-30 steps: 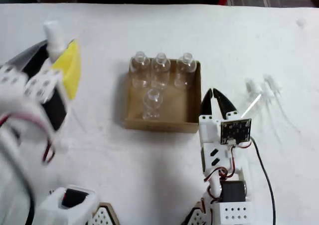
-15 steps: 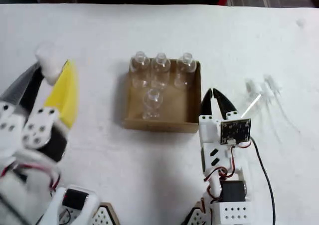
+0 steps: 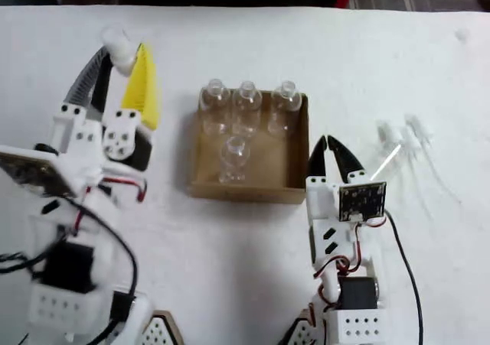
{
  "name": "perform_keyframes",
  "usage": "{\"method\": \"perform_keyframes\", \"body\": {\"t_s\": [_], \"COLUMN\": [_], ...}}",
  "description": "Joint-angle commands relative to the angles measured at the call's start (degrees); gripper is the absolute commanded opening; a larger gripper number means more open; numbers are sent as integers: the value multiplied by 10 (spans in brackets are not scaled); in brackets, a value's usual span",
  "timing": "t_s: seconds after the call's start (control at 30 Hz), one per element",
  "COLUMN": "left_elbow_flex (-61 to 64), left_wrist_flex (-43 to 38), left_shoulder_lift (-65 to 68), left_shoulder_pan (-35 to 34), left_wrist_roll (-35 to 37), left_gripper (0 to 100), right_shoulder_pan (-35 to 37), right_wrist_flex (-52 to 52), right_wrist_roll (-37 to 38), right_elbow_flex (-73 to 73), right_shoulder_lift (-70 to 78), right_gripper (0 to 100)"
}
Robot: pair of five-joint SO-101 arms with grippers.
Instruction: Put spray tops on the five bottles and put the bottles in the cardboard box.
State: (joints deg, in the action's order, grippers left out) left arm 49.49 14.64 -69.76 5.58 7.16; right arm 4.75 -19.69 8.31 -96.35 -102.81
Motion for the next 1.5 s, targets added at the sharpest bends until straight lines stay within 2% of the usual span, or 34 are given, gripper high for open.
{"method": "perform_keyframes", "body": {"t_s": [0.0,0.2,0.37,0.77,0.97,1.47], "left_elbow_flex": [67,40,-62,-215,-256,-253], "left_wrist_flex": [-190,-264,-265,-266,-266,-263], "left_shoulder_lift": [35,144,281,500,554,565], "left_shoulder_pan": [21,58,58,106,102,90], "left_wrist_roll": [1,-18,-84,-91,-144,-147], "left_gripper": [23,24,24,24,24,24], "right_shoulder_pan": [-35,-43,-44,-43,-42,-41], "right_wrist_flex": [-1,-1,-2,1,2,2], "right_wrist_roll": [4,2,2,2,4,5], "right_elbow_flex": [-4,-4,-4,-4,-4,-4], "right_shoulder_lift": [-3,-3,-3,-3,-3,-3], "right_gripper": [19,18,19,21,21,21]}}
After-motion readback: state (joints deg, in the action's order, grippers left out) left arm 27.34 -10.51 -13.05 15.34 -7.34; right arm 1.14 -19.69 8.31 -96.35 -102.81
